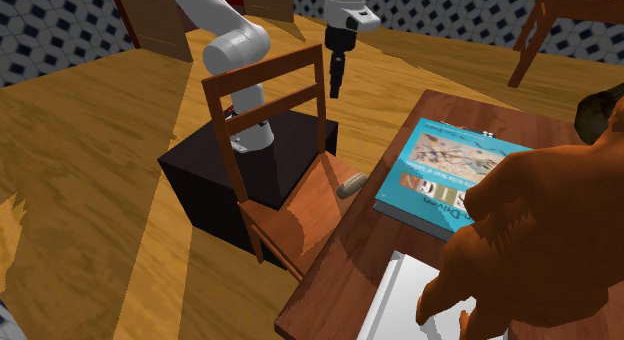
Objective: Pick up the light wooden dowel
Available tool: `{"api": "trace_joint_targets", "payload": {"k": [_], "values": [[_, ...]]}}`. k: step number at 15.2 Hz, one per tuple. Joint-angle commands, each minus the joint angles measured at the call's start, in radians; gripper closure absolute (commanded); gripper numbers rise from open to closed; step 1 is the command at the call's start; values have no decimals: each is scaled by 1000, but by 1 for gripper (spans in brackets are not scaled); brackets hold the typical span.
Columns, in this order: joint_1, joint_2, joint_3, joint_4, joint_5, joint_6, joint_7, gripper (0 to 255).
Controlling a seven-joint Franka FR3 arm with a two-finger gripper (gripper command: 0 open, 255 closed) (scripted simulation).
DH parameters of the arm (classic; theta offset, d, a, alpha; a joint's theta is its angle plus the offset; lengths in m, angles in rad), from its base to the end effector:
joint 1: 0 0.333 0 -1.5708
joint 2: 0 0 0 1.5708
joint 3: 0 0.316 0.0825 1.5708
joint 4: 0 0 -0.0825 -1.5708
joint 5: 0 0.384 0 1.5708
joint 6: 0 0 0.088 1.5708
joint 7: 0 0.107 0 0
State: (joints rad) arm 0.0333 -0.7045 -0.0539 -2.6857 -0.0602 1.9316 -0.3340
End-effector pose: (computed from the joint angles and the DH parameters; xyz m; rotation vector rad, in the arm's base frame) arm 0.3259 -0.0104 0.4381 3.0807 0.5443 -0.0825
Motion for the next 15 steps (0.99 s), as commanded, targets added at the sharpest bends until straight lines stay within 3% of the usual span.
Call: {"api": "trace_joint_targets", "payload": {"k": [1,10,15], "values": [[7,32,-24,-37,-25,85,-70,0],[29,339,-148,-121,-126,534,-376,0],[62,587,-211,-91,-116,785,-572,0]]}}
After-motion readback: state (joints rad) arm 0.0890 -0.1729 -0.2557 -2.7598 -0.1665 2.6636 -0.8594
